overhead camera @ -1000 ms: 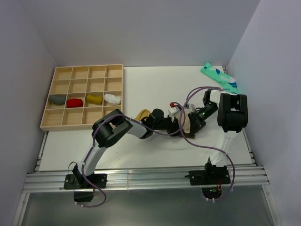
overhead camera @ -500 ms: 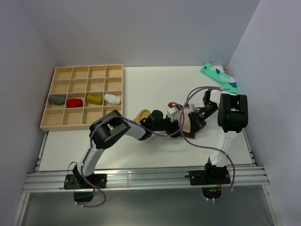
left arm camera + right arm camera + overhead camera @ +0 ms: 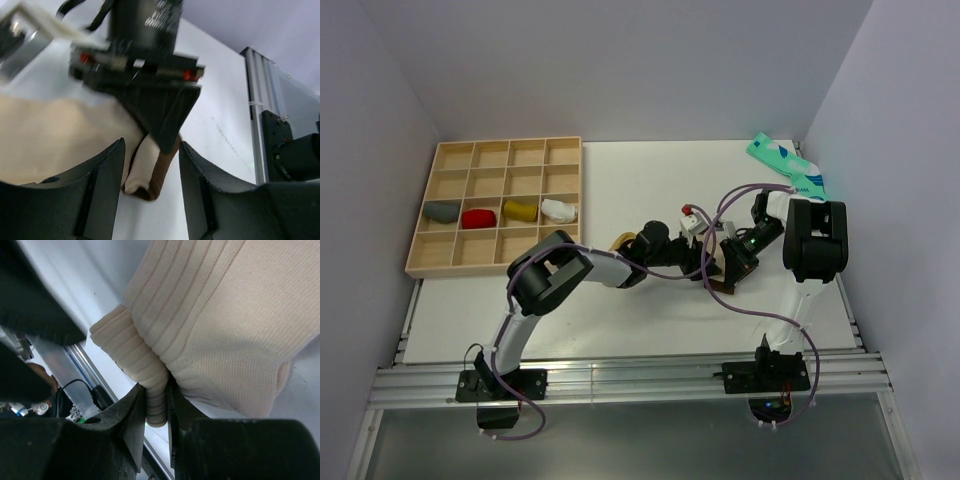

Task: Roll the socks
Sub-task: Roll the sock at the center of the board.

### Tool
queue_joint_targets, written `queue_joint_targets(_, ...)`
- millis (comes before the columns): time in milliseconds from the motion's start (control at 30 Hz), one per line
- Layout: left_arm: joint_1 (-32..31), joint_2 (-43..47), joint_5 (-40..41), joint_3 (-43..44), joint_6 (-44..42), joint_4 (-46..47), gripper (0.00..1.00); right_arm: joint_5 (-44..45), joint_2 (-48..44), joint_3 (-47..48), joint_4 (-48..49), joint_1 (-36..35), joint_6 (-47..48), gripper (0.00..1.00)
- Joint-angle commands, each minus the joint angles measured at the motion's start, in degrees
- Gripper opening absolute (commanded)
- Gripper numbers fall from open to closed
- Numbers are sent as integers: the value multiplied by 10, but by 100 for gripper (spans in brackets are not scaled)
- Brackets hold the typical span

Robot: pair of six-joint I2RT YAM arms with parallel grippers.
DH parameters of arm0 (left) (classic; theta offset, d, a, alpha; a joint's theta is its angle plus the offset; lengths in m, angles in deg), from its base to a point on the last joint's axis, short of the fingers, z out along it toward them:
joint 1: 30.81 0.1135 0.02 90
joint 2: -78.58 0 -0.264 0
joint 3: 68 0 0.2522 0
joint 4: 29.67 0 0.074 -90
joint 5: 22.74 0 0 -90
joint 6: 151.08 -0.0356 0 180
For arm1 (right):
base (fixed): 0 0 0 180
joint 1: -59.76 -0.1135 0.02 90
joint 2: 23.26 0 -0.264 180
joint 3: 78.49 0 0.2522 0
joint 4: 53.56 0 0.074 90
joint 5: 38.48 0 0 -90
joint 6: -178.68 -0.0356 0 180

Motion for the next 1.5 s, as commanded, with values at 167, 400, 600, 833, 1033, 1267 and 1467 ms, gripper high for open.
queue_joint_targets(167,-1,-57,-99,83,0,-2,52,44,-4,8,42,1,10,19)
queue_joint_targets(400,5,-74,-108,60,11,19,52,37,0,22,36,1,3,19)
queue_joint_targets(600,5,-80,-110,48,14,18,52,32,2,30,32,1,-1,18)
queue_joint_targets(833,5,-90,-103,46,34,26,46,33,6,29,35,0,-4,18)
queue_joint_targets(1033,-3,-97,-74,50,42,0,37,30,-3,19,39,-2,-5,18)
queue_joint_targets(1267,-14,-92,-38,42,96,-23,11,34,-17,-6,65,-11,-13,18)
queue_joint_targets(1467,-21,-83,11,39,180,-113,0,39,-66,-42,131,-16,-38,34)
